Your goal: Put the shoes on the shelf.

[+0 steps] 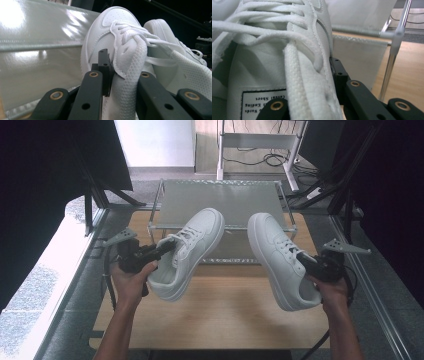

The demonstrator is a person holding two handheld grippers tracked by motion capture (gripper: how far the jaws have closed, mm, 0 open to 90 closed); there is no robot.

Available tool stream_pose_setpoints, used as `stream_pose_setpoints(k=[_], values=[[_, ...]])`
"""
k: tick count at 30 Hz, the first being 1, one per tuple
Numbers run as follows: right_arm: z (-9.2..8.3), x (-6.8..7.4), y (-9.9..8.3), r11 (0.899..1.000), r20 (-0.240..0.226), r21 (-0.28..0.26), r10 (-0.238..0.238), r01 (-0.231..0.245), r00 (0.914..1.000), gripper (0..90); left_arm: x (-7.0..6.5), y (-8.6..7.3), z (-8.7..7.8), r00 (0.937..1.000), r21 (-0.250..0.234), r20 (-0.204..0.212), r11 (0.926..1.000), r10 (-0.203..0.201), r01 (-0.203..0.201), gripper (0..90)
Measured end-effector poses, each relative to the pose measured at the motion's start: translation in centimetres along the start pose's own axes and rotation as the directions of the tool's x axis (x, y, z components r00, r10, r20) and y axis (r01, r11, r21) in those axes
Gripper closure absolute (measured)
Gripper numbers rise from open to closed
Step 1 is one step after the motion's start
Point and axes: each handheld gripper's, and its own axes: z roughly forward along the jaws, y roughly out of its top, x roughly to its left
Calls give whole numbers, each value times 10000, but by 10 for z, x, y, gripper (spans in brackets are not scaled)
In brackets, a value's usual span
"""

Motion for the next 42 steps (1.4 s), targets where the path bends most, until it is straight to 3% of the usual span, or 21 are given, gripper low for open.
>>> stream_pose_setpoints(k=[15,23,31,42], values=[[14,-3,60,9998,-178,-183,26,-30,9998,870,11,40,13,9993,-358,218,9988,-317,325,820],[25,-5,88,9998,-142,-150,89,-91,9999,870,16,55,24,9995,-327,22,9989,-326,327,819],[42,-9,109,9996,197,-33,272,-271,9994,870,27,81,38,9974,-525,187,9961,-697,706,818],[75,-14,142,9983,728,190,542,-557,9959,870,37,116,57,9962,-572,-584,9965,-645,611,818]])
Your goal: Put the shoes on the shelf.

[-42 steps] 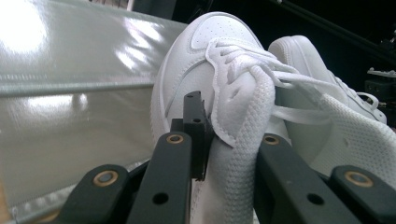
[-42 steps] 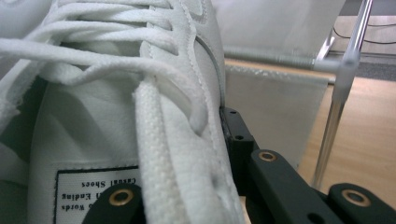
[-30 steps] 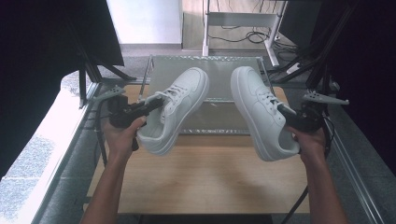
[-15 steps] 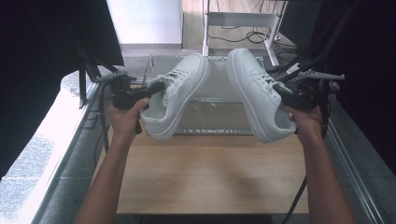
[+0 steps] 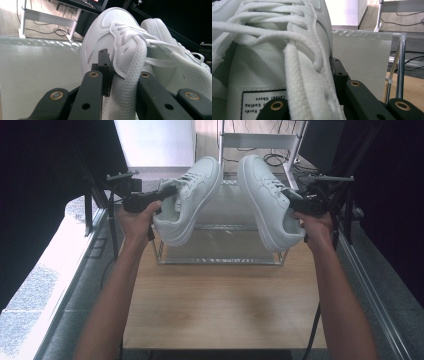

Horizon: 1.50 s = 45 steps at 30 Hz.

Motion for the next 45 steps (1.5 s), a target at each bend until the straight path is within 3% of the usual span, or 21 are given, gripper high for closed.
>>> stream_pose_setpoints(k=[6,9,15,17,23,26,29,33,36,38,41,43,44,45], values=[[21,-1,15,9992,394,174,351,-358,9986,870,8,10,20,9982,77,-491,9994,-339,343,817],[33,-2,22,9978,631,419,488,-515,9968,870,12,14,32,9970,231,-703,9992,-317,334,816],[58,-7,34,9942,1244,843,555,-663,9907,870,21,19,51,9922,355,-1122,9976,-543,586,816],[67,-9,37,9919,1401,979,673,-814,9878,870,26,19,61,9883,396,-1343,9962,-720,779,816],[88,-9,45,9877,1834,1287,644,-889,9809,870,30,21,77,9841,507,-1450,9925,-1026,1109,814],[99,-6,48,9819,2150,1463,869,-1201,9727,870,30,19,90,9782,451,-1615,9892,-1307,1396,814],[112,-1,47,9779,2447,1636,877,-1303,9656,869,29,18,96,9767,539,-1657,9876,-1365,1472,813],[126,7,44,9750,2722,1683,958,-1454,9575,868,27,8,112,9634,521,-2100,9821,-1664,1810,809],[135,12,41,9720,3006,1628,1150,-1697,9468,863,25,2,120,9488,334,-2381,9746,-2075,2215,791],[140,14,40,9689,3114,1575,1349,-1911,9407,853,23,0,126,9450,346,-2616,9766,-1962,2123,780],[143,17,39,9637,3167,1347,1787,-2307,9315,827,19,-6,135,9364,407,-2823,9727,-2083,2286,741],[147,21,38,9656,3374,1444,1572,-2160,9282,818,17,-10,142,9316,495,-3022,9727,-2020,2269,728],[150,24,37,9659,3469,1520,1463,-2095,9264,815,18,-10,143,9271,390,-2984,9677,-2268,2492,722],[151,25,37,9653,3525,1504,1492,-2133,9238,813,18,-10,143,9271,390,-2984,9677,-2268,2492,713]])
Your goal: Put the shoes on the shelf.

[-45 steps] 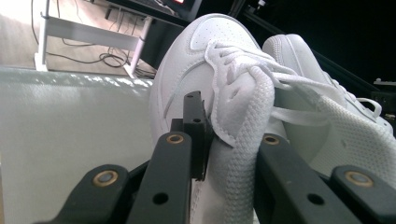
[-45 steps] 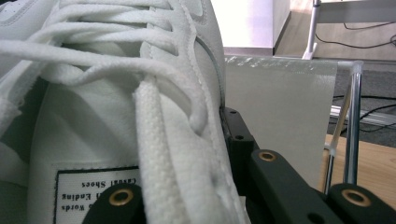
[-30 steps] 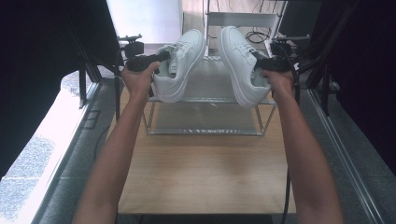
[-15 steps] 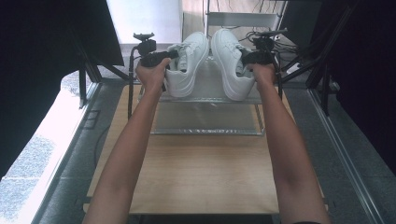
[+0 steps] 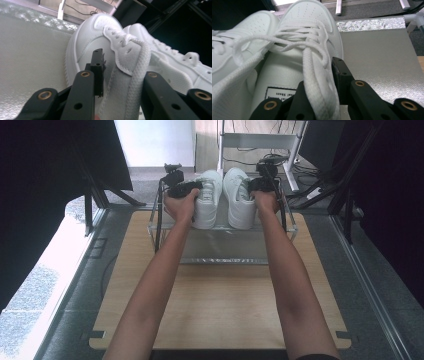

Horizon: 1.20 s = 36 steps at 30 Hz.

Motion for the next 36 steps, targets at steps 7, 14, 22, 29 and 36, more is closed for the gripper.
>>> stream_pose_setpoints(k=[7,14,22,29,36], values=[[-4,8,-2,9986,213,-227,-480,485,9986,750,-2,-3,0,9998,-145,127,9998,-149,151,650],[-8,0,-5,9925,-733,-349,-1191,1168,9902,599,4,3,-11,9961,173,718,9985,509,-523,560],[-38,2,-3,9741,-1247,-1683,-1730,1510,9770,554,-1,16,-43,9828,-193,1412,9929,1191,-1176,494],[-70,-9,-12,9635,-1917,-2200,-1962,1527,9616,573,-5,8,-72,9598,-317,1689,9745,2243,-2222,570],[-95,-27,-34,9414,-2011,-2489,-2802,2277,9386,757,1,-6,-98,9394,-134,1234,9471,3197,-3205,770]])
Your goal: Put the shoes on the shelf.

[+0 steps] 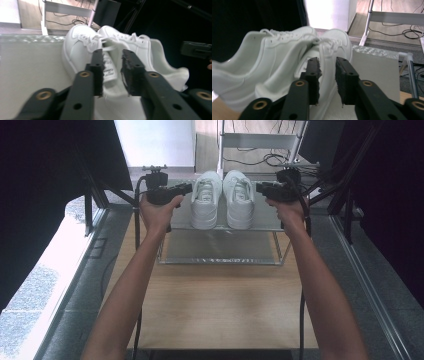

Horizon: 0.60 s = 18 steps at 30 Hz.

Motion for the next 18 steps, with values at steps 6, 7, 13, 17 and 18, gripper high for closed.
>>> stream_pose_setpoints(k=[6,7,13,17,18], values=[[-11,-13,-26,9992,-18,305,-256,256,9997,888,12,-30,-8,10000,514,-66,9987,61,-58,855],[-10,-14,-30,9989,-46,379,-271,272,9996,898,14,-36,-8,10000,633,-14,9980,45,-44,864],[4,-14,-55,9956,-198,808,-455,470,9988,900,24,-59,1,9998,1022,174,9948,3,-21,882],[14,-10,-63,9939,-262,938,-565,587,9981,900,26,-67,8,9994,1235,345,9923,-76,33,887],[17,-8,-64,9934,-291,956,-615,640,9977,900,26,-67,8,9994,1235,345,9923,-76,33,888]])
